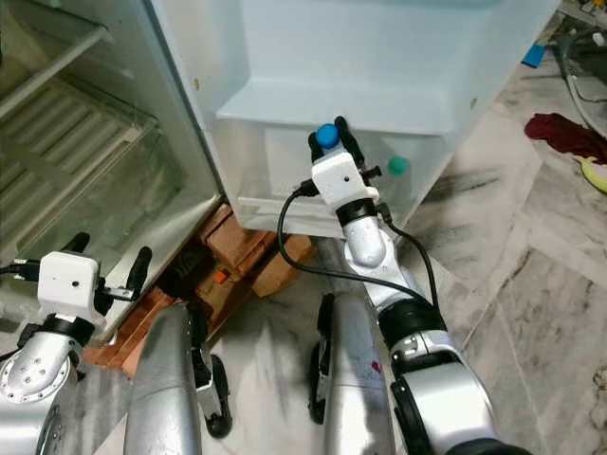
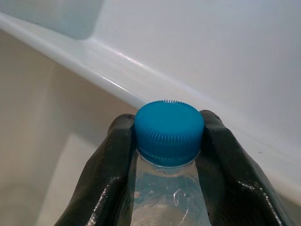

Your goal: Restocking fridge

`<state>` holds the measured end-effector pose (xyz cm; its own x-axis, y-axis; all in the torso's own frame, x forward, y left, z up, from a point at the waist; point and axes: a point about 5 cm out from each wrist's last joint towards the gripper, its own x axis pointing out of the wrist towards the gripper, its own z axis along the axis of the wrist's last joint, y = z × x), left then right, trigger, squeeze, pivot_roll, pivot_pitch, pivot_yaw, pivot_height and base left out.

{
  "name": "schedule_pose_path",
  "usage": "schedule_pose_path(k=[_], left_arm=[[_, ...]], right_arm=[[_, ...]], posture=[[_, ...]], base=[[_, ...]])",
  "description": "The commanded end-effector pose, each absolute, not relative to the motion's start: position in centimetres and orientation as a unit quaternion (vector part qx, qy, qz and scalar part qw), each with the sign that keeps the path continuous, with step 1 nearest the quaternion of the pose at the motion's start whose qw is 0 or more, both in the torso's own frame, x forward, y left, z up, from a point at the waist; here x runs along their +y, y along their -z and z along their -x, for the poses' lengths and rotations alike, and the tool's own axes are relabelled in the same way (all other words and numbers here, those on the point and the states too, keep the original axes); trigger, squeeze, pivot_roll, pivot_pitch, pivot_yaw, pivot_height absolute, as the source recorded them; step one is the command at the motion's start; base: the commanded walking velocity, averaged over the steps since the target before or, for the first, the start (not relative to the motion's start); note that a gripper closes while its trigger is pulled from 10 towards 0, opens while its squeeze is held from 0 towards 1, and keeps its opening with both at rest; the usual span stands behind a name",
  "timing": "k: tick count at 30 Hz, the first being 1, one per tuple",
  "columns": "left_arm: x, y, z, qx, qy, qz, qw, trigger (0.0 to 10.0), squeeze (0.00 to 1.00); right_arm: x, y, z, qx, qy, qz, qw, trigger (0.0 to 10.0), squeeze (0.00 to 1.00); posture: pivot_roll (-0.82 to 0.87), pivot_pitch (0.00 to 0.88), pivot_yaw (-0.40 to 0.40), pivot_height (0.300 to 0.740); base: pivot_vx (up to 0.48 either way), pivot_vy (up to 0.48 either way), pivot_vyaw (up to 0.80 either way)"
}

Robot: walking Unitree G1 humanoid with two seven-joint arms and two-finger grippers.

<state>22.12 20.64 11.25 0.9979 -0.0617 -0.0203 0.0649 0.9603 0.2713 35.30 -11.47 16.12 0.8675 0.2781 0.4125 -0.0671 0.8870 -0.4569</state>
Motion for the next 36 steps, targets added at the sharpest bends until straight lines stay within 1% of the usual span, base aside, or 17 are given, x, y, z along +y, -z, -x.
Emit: schedule_pose_path(k=[1,11,14,18,22,28,34,36], left_arm=[[20.8,-11.1,-21.8,0.014,0.028,-0.139,0.990,10.0,0.00],[20.7,-11.2,-21.8,0.015,0.035,-0.141,0.989,10.0,0.00],[20.7,-11.3,-21.8,0.016,0.037,-0.142,0.989,10.0,0.00],[20.7,-11.3,-21.7,0.018,0.038,-0.143,0.989,10.0,0.00],[20.7,-11.4,-21.3,0.020,0.040,-0.144,0.989,10.0,0.00],[20.8,-11.5,-20.8,0.025,0.041,-0.146,0.988,10.0,0.00],[20.9,-11.5,-20.7,0.030,0.044,-0.147,0.988,10.0,0.00],[20.9,-11.6,-20.8,0.032,0.045,-0.148,0.988,10.0,0.00]], right_arm=[[-12.9,-14.2,-35.3,-0.190,-0.071,0.223,0.953,10.0,0.00],[-13.9,-11.6,-35.4,-0.111,-0.032,0.176,0.977,10.0,0.00],[-14.1,-11.0,-35.5,-0.087,-0.015,0.147,0.985,10.0,0.00],[-13.9,-10.6,-35.4,-0.080,-0.015,0.145,0.986,10.0,0.00],[-14.1,-9.9,-35.2,-0.057,0.000,0.123,0.991,10.0,0.00],[-14.0,-9.6,-35.2,-0.047,0.006,0.111,0.993,10.0,0.00],[-13.9,-9.7,-35.4,-0.042,0.015,0.107,0.993,10.0,0.00],[-14.1,-9.6,-35.6,-0.028,0.026,0.111,0.993,10.0,0.00]], posture=[[0.09,0.303,0.002,0.557],[0.10,0.312,0.013,0.557],[0.11,0.318,0.015,0.557],[0.11,0.324,0.018,0.557],[0.12,0.341,0.021,0.557],[0.12,0.360,0.023,0.557],[0.12,0.368,0.026,0.557],[0.12,0.368,0.027,0.557]], base=[[0.000,0.000,0.00],[0.000,0.000,0.00],[0.000,0.000,0.00],[0.000,0.000,0.00],[0.000,0.000,0.00],[0.000,0.000,0.00],[0.000,0.000,0.00],[0.000,0.000,0.00]])
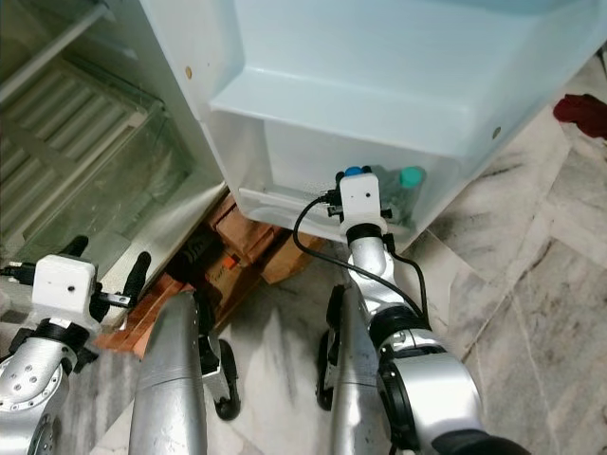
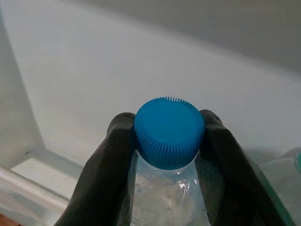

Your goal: Restocking fridge

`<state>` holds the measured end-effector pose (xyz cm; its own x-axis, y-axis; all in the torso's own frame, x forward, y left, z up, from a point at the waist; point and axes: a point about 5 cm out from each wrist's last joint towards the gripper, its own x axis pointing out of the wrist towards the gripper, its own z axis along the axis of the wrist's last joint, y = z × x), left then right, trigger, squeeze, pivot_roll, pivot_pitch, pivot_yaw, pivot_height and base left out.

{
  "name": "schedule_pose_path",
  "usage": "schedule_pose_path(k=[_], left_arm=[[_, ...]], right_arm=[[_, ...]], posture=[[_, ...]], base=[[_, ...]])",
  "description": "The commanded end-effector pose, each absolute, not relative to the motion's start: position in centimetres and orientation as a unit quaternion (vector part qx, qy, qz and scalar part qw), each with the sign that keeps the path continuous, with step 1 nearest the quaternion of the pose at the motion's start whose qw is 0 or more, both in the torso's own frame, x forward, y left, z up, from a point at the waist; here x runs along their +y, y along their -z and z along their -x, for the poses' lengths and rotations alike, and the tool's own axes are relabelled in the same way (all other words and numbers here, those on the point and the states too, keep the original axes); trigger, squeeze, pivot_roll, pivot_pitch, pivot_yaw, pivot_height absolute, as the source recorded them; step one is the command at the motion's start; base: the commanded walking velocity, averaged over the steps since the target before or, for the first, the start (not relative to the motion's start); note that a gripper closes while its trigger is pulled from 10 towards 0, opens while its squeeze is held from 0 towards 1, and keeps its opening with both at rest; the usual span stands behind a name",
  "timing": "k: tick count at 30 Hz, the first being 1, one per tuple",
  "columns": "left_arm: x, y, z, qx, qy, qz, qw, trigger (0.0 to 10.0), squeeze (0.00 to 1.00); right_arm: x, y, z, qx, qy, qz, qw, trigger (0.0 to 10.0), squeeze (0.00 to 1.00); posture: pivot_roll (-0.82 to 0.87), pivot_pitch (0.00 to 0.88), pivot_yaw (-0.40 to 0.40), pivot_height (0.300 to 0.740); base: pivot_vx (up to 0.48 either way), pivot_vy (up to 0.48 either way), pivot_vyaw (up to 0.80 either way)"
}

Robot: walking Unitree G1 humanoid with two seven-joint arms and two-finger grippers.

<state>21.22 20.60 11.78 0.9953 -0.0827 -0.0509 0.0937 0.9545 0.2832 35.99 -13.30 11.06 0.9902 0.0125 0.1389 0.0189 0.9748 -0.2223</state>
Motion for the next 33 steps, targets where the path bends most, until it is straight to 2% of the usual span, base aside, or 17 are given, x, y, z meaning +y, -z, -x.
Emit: schedule_pose_path(k=[1,6,7,8,14,23,33], left_arm=[[20.9,-11.6,-20.9,0.032,0.045,-0.148,0.987,10.0,0.00],[20.7,-11.5,-21.2,0.032,0.048,-0.148,0.987,10.0,0.00],[20.7,-11.5,-21.2,0.032,0.048,-0.148,0.987,10.0,0.00],[20.7,-11.5,-21.2,0.032,0.048,-0.149,0.987,10.0,0.00],[20.7,-11.5,-21.4,0.032,0.048,-0.150,0.987,10.0,0.00],[20.5,-11.4,-22.2,0.027,0.051,-0.150,0.987,10.0,0.00],[20.3,-11.5,-23.3,0.015,0.048,-0.151,0.987,10.0,0.00]], right_arm=[[-14.2,-9.5,-35.6,-0.026,0.031,0.108,0.993,10.0,0.00],[-15.1,-9.2,-35.6,-0.008,0.055,0.108,0.993,10.0,0.00],[-15.3,-9.1,-35.6,-0.003,0.059,0.103,0.993,10.0,0.09],[-15.7,-9.1,-35.6,-0.001,0.063,0.092,0.994,10.0,1.00],[-16.1,-9.7,-35.9,-0.005,0.067,0.087,0.994,10.0,1.00],[-15.8,-13.3,-37.3,-0.075,0.058,0.116,0.989,10.0,1.00],[-15.2,-15.8,-37.8,-0.123,0.025,0.089,0.988,10.0,1.00]], posture=[[0.12,0.368,0.027,0.557],[0.12,0.359,0.029,0.557],[0.12,0.358,0.028,0.557],[0.12,0.354,0.028,0.557],[0.12,0.346,0.027,0.557],[0.11,0.317,0.026,0.557],[0.10,0.267,0.011,0.557]], base=[[0.000,0.000,0.00],[0.000,0.000,0.00],[0.000,0.000,0.00],[0.000,0.000,0.00],[0.000,0.000,0.00],[0.000,0.000,0.00],[0.000,0.000,0.00]])
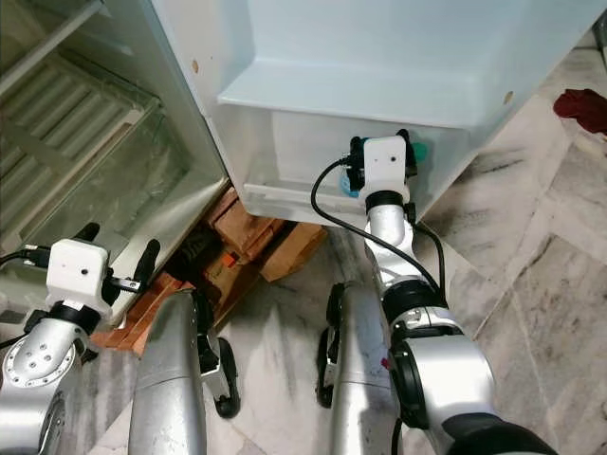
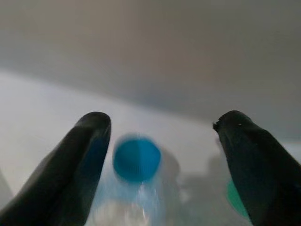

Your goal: Restocking fridge

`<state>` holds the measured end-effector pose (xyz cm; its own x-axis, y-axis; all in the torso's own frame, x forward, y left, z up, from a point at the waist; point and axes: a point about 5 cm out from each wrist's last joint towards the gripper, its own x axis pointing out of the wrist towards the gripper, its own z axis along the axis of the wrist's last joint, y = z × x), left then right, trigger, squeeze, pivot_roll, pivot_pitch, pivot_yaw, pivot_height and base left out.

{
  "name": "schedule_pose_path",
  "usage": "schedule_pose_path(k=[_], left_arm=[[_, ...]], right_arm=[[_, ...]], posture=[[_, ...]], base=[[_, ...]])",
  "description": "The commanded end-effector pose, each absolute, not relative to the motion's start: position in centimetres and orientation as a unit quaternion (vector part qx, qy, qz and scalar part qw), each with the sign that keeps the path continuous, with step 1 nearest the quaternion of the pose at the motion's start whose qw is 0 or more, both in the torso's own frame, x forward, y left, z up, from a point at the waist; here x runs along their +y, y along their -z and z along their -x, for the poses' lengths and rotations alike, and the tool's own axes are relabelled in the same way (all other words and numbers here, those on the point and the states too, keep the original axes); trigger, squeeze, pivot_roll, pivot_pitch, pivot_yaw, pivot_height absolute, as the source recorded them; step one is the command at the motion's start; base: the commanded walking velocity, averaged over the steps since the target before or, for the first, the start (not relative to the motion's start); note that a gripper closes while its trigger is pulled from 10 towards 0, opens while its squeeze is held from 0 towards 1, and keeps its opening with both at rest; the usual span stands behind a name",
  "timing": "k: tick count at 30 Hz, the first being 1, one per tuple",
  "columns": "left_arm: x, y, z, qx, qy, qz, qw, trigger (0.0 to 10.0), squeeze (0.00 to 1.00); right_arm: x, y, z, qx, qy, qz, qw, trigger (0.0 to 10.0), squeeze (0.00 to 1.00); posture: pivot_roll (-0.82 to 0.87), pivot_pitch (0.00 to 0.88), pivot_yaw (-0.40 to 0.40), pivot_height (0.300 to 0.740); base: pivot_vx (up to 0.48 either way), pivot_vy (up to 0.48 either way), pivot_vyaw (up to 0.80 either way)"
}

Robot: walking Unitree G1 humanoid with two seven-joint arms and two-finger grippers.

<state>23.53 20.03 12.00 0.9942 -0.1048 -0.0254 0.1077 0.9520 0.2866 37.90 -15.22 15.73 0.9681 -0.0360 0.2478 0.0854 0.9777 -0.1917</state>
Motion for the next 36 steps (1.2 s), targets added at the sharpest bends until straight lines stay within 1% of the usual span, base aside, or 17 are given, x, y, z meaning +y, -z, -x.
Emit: schedule_pose_path(k=[1,4,8,10,12,14,15,16,17,18,22,24,25,29,31,33,36], left_arm=[[20.4,-11.6,-23.5,0.012,0.046,-0.150,0.987,10.0,0.00],[20.4,-11.6,-23.9,0.006,0.041,-0.149,0.988,10.0,0.00],[20.3,-11.5,-24.3,0.000,0.039,-0.147,0.988,10.0,0.00],[20.2,-11.6,-24.6,-0.005,0.040,-0.146,0.989,10.0,0.00],[20.1,-11.5,-25.0,-0.008,0.043,-0.144,0.989,10.0,0.00],[20.0,-11.4,-25.1,-0.008,0.044,-0.143,0.989,10.0,0.00],[19.8,-11.2,-25.3,-0.009,0.050,-0.142,0.989,10.0,0.00],[19.8,-11.1,-25.4,-0.008,0.051,-0.142,0.989,10.0,0.00],[19.7,-11.0,-25.4,-0.008,0.053,-0.141,0.989,10.0,0.00],[19.6,-11.0,-25.3,-0.009,0.057,-0.140,0.988,10.0,0.00],[19.6,-10.7,-25.2,-0.010,0.061,-0.141,0.988,10.0,0.00],[19.6,-10.6,-25.2,-0.010,0.060,-0.140,0.988,10.0,0.00],[19.5,-10.6,-25.1,-0.013,0.058,-0.138,0.989,10.0,0.00],[19.2,-10.8,-24.8,-0.027,0.055,-0.137,0.989,10.0,0.00],[18.7,-11.4,-24.6,-0.043,0.057,-0.135,0.988,10.0,0.00],[18.4,-11.7,-24.6,-0.051,0.064,-0.140,0.987,10.0,0.00],[17.6,-12.4,-24.9,-0.068,0.077,-0.139,0.985,10.0,0.00]], right_arm=[[-15.0,-15.7,-37.6,-0.123,0.019,0.074,0.990,10.0,1.00],[-14.9,-14.6,-36.4,-0.116,0.003,0.056,0.992,10.0,1.00],[-14.9,-13.5,-35.3,-0.103,0.000,0.040,0.994,10.0,1.00],[-14.9,-12.7,-34.3,-0.096,-0.009,0.032,0.995,10.0,1.00],[-14.4,-12.0,-32.6,-0.087,-0.040,0.019,0.995,10.0,1.00],[-14.2,-11.9,-32.2,-0.086,-0.047,0.014,0.995,10.0,1.00],[-13.7,-12.1,-31.1,-0.096,-0.082,0.013,0.992,10.0,0.41],[-13.5,-12.2,-30.8,-0.101,-0.095,0.015,0.990,10.0,0.41],[-13.3,-12.2,-30.4,-0.104,-0.104,0.017,0.989,10.0,0.06],[-13.3,-12.1,-29.6,-0.103,-0.111,0.024,0.988,10.0,0.00],[-13.4,-11.6,-27.7,-0.092,-0.122,0.048,0.987,10.0,0.00],[-13.5,-11.6,-27.2,-0.088,-0.127,0.045,0.987,10.0,0.00],[-13.8,-11.7,-26.7,-0.090,-0.107,0.051,0.989,10.0,0.00],[-14.4,-12.1,-25.9,-0.099,-0.067,0.062,0.991,10.0,0.00],[-14.9,-11.8,-25.5,-0.087,-0.040,0.034,0.995,10.0,0.00],[-15.1,-11.8,-25.3,-0.089,-0.029,0.026,0.995,10.0,0.00],[-15.4,-11.5,-25.4,-0.085,-0.006,0.027,0.996,10.0,0.00]], posture=[[0.10,0.254,0.005,0.557],[0.09,0.223,-0.010,0.557],[0.09,0.205,-0.015,0.557],[0.09,0.184,-0.017,0.557],[0.06,0.147,-0.007,0.557],[0.06,0.147,-0.007,0.557],[0.04,0.112,0.008,0.557],[0.04,0.103,0.010,0.557],[0.04,0.097,0.011,0.557],[0.03,0.090,0.013,0.557],[0.01,0.045,0.013,0.557],[0.01,0.041,0.012,0.557],[0.00,0.015,0.007,0.557],[0.01,0.000,-0.004,0.557],[0.02,0.000,-0.014,0.557],[0.02,0.000,-0.014,0.557],[0.02,0.000,-0.019,0.577]], base=[[0.000,0.000,0.00],[0.000,0.000,0.00],[0.000,0.000,0.00],[0.000,0.000,0.00],[0.000,0.000,0.00],[0.000,0.000,0.00],[0.000,0.000,0.00],[0.000,0.000,0.00],[0.000,0.000,0.00],[0.000,0.000,0.00],[0.000,0.000,0.00],[0.000,0.000,0.00],[0.000,0.000,0.00],[0.000,0.000,0.00],[0.000,0.000,0.00],[0.000,0.000,0.00],[0.000,0.000,0.00]])
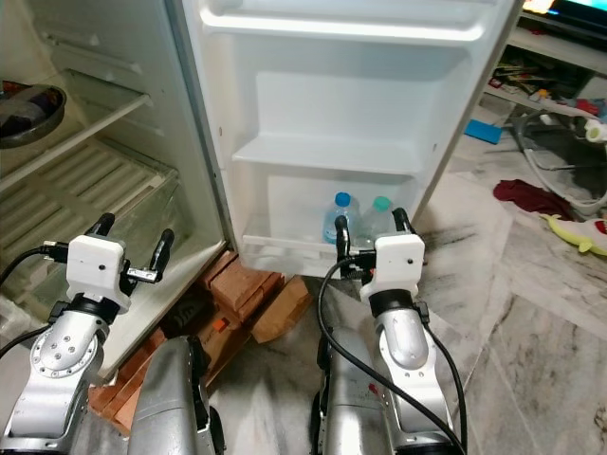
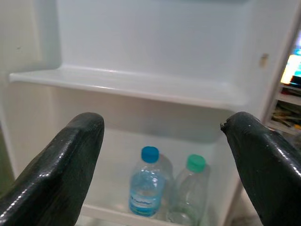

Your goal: Restocking fridge

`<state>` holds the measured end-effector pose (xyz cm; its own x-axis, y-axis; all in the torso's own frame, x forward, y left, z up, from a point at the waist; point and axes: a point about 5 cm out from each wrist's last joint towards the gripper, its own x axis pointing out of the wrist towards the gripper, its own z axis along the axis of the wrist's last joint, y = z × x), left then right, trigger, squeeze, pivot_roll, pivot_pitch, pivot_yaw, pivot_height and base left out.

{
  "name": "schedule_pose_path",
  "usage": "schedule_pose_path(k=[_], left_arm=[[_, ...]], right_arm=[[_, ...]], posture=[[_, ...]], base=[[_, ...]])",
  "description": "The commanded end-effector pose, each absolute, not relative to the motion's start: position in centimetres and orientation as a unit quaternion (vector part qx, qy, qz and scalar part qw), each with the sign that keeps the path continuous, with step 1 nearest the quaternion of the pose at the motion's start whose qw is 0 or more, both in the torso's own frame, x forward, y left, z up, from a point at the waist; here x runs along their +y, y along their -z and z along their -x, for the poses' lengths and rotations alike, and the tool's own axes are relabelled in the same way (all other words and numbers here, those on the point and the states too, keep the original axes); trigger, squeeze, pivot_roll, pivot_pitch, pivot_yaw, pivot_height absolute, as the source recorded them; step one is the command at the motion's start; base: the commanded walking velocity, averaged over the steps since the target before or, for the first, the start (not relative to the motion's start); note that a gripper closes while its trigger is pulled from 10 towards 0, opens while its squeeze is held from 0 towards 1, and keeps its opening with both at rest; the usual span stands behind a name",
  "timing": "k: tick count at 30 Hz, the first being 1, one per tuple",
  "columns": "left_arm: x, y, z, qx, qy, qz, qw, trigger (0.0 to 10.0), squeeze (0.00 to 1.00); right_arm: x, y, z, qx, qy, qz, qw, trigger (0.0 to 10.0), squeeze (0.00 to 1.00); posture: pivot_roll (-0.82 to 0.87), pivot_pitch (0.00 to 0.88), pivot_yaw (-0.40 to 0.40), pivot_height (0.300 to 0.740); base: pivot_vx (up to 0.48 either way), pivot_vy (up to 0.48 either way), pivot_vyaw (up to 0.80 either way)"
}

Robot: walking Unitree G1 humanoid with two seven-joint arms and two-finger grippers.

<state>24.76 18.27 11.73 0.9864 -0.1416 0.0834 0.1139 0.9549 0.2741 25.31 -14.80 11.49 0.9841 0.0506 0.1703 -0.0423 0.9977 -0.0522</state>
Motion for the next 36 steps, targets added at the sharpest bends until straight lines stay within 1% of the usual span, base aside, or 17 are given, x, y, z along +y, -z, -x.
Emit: schedule_pose_path(k=[1,6,8,11,14,17,20,22,25,28,30,36], left_arm=[[17.5,-12.3,-25.1,-0.068,0.078,-0.138,0.985,10.0,0.00],[17.2,-11.8,-25.4,-0.063,0.088,-0.140,0.984,10.0,0.00],[17.6,-11.4,-25.5,-0.060,0.080,-0.141,0.985,10.0,0.00],[17.6,-11.3,-26.1,-0.057,0.067,-0.137,0.987,10.0,0.00],[17.0,-11.8,-26.4,-0.067,0.079,-0.139,0.985,10.0,0.00],[16.8,-11.9,-26.0,-0.068,0.085,-0.137,0.985,10.0,0.00],[16.8,-11.6,-25.7,-0.066,0.086,-0.138,0.984,10.0,0.00],[16.8,-11.5,-25.5,-0.065,0.086,-0.139,0.984,10.0,0.00],[17.1,-11.3,-25.2,-0.062,0.069,-0.137,0.986,10.0,0.00],[17.1,-11.4,-25.1,-0.062,0.066,-0.136,0.987,10.0,0.00],[16.8,-11.4,-24.8,-0.053,0.079,-0.129,0.987,10.0,0.00],[16.5,-11.1,-24.7,-0.039,0.093,-0.130,0.986,10.0,0.00]], right_arm=[[-15.5,-11.2,-25.4,-0.077,-0.001,0.024,0.997,10.0,0.00],[-15.3,-10.8,-25.1,-0.066,-0.005,0.019,0.998,10.0,0.00],[-15.1,-10.6,-25.0,-0.064,-0.008,0.019,0.998,10.0,0.00],[-14.5,-11.4,-25.9,-0.075,-0.018,0.016,0.997,10.0,0.00],[-14.3,-12.0,-26.6,-0.086,-0.020,0.020,0.996,10.0,0.00],[-14.5,-12.0,-26.8,-0.084,-0.016,0.021,0.996,10.0,0.00],[-14.6,-11.8,-26.5,-0.078,-0.017,0.020,0.997,10.0,0.00],[-14.7,-11.7,-26.4,-0.076,-0.013,0.019,0.997,10.0,0.00],[-15.1,-11.5,-26.0,-0.069,-0.003,0.015,0.997,10.0,0.00],[-15.2,-11.6,-25.9,-0.068,-0.002,0.017,0.998,10.0,0.00],[-15.3,-11.6,-25.7,-0.065,-0.005,0.021,0.998,10.0,0.00],[-15.8,-11.4,-25.3,-0.057,0.002,0.027,0.998,10.0,0.00]], posture=[[0.02,0.000,-0.024,0.582],[0.01,0.000,-0.017,0.612],[0.00,0.000,-0.019,0.626],[-0.01,0.000,-0.016,0.646],[0.00,0.000,-0.018,0.666],[0.00,0.005,-0.021,0.695],[0.00,0.030,-0.030,0.715],[0.00,0.030,-0.030,0.720],[0.00,0.034,-0.032,0.739],[0.00,0.043,-0.034,0.740],[-0.01,0.067,-0.028,0.740],[-0.01,0.082,-0.019,0.740]], base=[[0.000,0.000,0.00],[0.000,0.000,0.00],[0.000,0.000,0.00],[0.000,0.000,0.00],[0.000,0.000,0.00],[0.000,0.000,0.00],[0.000,0.000,0.00],[0.000,0.000,0.00],[0.000,0.000,0.00],[0.000,0.000,0.00],[0.000,0.000,0.00],[0.000,0.000,0.00]])
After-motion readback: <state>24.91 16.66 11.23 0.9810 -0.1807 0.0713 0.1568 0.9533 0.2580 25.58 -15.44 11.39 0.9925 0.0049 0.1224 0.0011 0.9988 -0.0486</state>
